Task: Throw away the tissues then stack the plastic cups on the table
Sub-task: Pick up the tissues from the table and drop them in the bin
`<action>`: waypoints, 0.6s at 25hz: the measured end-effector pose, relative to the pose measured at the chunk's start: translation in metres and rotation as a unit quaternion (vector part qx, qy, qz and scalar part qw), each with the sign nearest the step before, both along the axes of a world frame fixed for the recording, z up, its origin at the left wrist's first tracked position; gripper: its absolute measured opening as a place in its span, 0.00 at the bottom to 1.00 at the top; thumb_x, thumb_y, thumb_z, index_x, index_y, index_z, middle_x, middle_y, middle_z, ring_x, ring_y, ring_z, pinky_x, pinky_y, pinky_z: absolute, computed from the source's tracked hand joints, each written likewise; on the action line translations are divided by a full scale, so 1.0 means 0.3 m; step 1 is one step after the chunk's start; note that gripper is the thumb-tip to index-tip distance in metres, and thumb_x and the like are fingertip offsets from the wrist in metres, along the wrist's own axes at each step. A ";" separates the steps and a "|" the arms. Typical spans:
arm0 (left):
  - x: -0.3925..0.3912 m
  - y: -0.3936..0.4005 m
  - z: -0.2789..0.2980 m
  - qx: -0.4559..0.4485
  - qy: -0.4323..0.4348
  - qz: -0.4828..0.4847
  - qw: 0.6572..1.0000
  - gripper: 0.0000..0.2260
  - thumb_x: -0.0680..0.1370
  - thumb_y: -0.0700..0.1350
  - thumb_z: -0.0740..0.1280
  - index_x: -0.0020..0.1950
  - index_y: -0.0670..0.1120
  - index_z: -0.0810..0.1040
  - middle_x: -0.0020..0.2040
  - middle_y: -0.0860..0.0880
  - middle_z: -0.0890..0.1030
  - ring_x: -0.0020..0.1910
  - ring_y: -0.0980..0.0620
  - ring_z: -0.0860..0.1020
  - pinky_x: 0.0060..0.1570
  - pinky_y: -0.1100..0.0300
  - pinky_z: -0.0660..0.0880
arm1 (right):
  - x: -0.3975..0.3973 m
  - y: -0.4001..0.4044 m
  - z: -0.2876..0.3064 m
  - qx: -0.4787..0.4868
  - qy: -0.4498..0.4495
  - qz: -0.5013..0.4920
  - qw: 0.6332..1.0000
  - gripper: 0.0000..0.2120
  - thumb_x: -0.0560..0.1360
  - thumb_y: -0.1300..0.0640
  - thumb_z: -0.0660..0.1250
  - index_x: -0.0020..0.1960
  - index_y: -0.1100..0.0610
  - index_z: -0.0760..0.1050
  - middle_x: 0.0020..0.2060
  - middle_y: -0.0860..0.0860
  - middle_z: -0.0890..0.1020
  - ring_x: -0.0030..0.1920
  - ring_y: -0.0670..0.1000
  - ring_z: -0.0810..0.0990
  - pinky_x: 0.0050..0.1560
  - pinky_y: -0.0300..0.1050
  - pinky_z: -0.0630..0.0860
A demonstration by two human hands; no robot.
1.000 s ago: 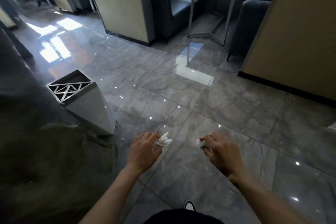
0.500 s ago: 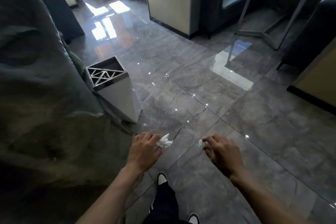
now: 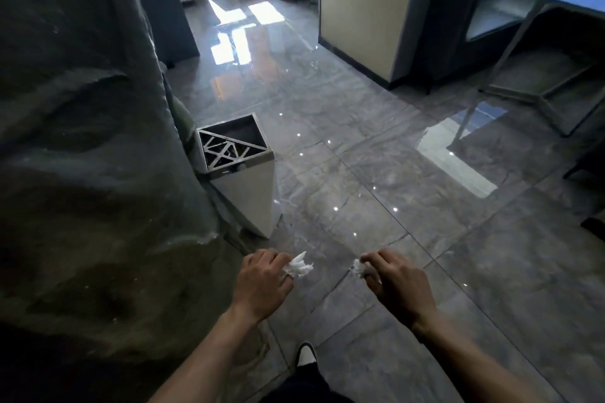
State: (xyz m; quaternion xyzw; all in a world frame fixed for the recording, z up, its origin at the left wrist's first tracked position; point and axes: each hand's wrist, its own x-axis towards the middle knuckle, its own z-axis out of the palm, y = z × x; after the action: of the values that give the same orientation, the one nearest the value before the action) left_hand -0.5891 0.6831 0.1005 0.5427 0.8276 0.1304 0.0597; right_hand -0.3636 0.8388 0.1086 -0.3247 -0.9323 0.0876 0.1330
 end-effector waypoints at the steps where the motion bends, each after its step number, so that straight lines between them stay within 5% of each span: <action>1: -0.042 0.018 -0.006 0.000 -0.001 0.005 1.000 0.12 0.65 0.49 0.70 0.47 0.51 0.81 0.42 0.50 0.80 0.45 0.45 0.80 0.45 0.51 0.75 | -0.054 0.023 0.001 0.001 0.002 0.007 1.000 0.16 0.63 0.55 0.79 0.48 0.50 0.79 0.41 0.48 0.82 0.37 0.54 0.81 0.28 0.45 0.74; 15: -0.493 0.293 -0.113 -0.012 -0.007 0.106 0.994 0.14 0.74 0.55 0.67 0.58 0.54 0.78 0.52 0.53 0.79 0.54 0.50 0.75 0.53 0.54 0.70 | -0.656 0.406 -0.065 -0.007 -0.022 0.133 0.991 0.14 0.65 0.53 0.77 0.49 0.49 0.79 0.41 0.48 0.81 0.37 0.53 0.81 0.28 0.45 0.74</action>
State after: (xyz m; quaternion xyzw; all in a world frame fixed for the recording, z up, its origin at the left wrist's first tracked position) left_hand -0.7371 0.7712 0.0664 0.4498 0.8817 0.1303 0.0578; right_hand -0.5603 0.9606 0.0891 -0.2009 -0.9693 0.1035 0.0970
